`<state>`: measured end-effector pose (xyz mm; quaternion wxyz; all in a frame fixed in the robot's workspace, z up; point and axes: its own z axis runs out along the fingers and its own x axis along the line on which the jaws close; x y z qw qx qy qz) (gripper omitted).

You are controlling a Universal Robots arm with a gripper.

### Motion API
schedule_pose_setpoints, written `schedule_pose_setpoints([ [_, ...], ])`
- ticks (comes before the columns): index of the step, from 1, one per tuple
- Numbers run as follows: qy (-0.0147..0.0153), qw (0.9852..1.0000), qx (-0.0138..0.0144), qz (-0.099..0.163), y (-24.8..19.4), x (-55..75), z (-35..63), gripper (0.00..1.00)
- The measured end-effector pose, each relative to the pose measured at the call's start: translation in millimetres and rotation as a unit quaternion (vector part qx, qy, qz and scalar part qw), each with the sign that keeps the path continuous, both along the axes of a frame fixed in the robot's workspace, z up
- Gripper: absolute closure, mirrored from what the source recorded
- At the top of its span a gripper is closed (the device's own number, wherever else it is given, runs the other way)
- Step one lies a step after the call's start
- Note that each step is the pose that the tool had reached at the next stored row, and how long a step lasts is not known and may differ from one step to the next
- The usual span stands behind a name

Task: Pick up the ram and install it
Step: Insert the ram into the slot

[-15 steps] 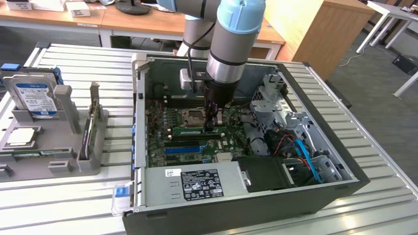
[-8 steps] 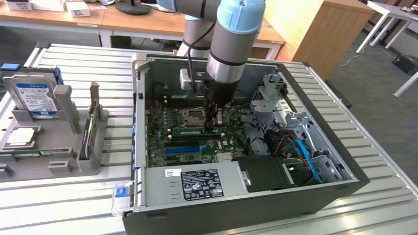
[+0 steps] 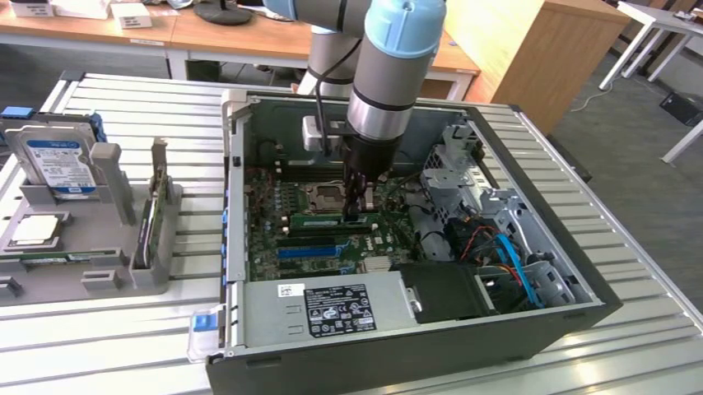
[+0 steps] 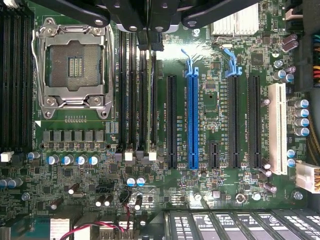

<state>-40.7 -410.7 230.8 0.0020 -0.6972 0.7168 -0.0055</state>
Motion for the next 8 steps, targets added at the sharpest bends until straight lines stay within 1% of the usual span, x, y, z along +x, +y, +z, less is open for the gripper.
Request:
schedule_pose_setpoints([
  [8, -0.0001, 1.0000, 0.0001, 0.000, 0.0, 0.0, -0.6, 0.88],
])
